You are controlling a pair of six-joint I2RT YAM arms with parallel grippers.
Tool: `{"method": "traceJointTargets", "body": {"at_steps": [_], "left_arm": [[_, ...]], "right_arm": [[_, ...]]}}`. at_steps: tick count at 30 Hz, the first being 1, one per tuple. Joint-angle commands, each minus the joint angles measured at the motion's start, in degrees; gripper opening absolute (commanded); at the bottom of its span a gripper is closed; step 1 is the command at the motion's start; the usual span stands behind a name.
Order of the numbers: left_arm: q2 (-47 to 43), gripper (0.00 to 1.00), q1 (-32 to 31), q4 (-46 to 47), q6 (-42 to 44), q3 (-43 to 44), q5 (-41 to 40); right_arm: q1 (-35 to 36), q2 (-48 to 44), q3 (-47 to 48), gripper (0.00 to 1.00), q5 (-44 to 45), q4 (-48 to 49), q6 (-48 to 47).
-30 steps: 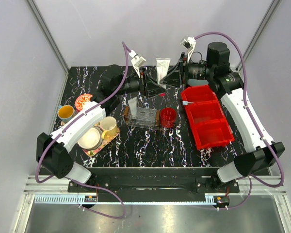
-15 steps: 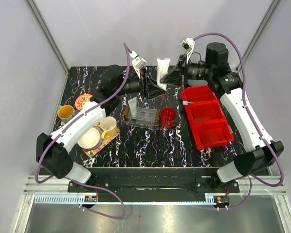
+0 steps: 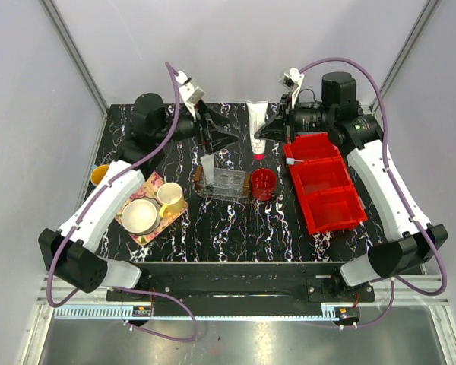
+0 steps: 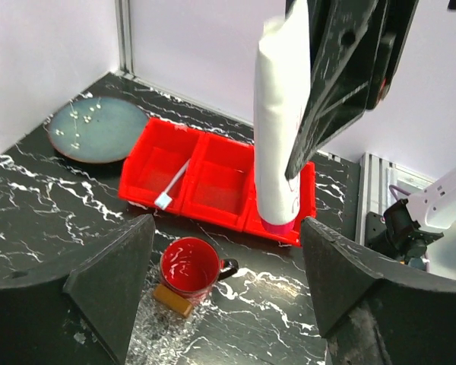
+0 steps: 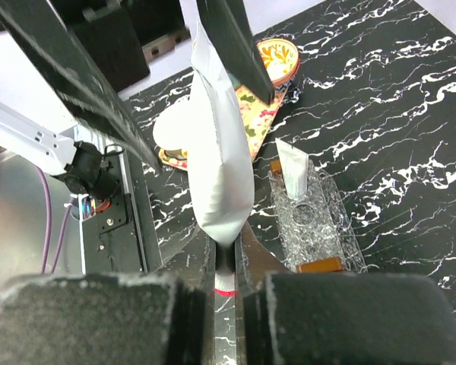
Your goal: Prepare toiletry sets of a toothbrush and toothpaste on the tray
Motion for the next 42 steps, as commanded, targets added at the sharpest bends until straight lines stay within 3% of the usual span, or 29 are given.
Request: {"method": "traceJointTargets", "body": {"at_steps": [1, 11, 21, 29, 42], "left_arm": [[-1.0, 0.82, 0.8, -1.1, 2.3, 7.2, 4.2], [5.8, 0.81, 0.5, 2.5, -5.5, 13.7, 11.5], [6.6, 0.80, -0.4, -1.1, -1.9, 14.3, 13.4], [6.6, 0.61, -1.9, -9.1, 6.3, 15.6, 13.1], [6.9, 0.39, -2.3, -13.8, 10.6, 17.3, 12.7]], "right_arm": [[1.3, -2.9, -0.5, 0.02, 1.4, -2.2, -5.4], [5.6, -3.5, -2.4, 0.02, 6.1, -4.3, -11.9], [7.5, -3.4, -2.8, 0.02, 8.0, -5.0, -13.7], [8.1, -2.7, -2.6, 0.02, 8.1, -5.5, -14.1], [8.8, -2.3, -3.5, 0.02, 8.2, -6.8, -15.4]]}}
